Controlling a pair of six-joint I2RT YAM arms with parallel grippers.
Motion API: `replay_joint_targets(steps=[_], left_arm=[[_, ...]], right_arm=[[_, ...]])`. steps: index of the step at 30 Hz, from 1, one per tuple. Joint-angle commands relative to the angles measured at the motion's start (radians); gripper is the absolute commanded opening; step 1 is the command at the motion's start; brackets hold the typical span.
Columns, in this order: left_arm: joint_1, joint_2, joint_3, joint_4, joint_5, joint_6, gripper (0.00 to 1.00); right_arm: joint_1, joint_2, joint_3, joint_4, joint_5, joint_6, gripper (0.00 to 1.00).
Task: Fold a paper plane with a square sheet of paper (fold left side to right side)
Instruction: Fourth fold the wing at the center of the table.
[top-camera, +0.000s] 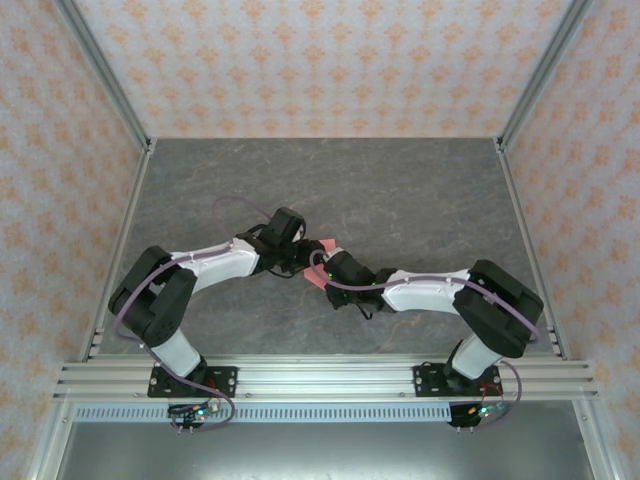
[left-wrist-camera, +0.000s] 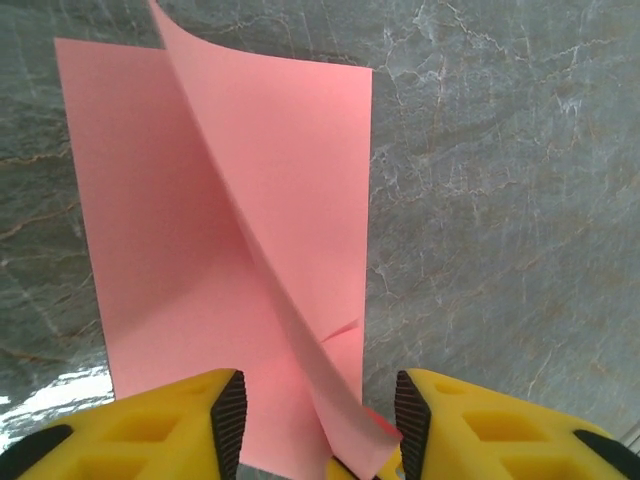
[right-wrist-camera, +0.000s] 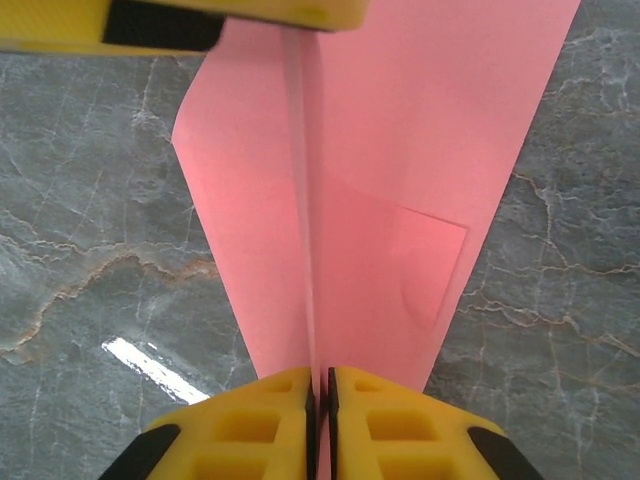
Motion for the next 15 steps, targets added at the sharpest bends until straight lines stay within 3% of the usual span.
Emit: replay_joint_targets(steps=[1, 8, 15], left_arm=[[0.02, -0.082, -0.016, -0.04, -0.031, 0.024, 0.54], [0.101, -0.185, -0.081, -0.048, -0.02, 0.032, 0.72], [0.148, -0.232, -0.143, -0.029, -0.002, 0.031, 0.71]], right_arm=[[0.005, 0.012, 0.029, -0.023, 0.023, 0.003, 0.12], [-0.001, 0.02, 0.037, -0.03, -0.009, 0.005, 0.12], [-0.027, 0.016, 0.033, -0.025, -0.064, 0.023, 0.11]])
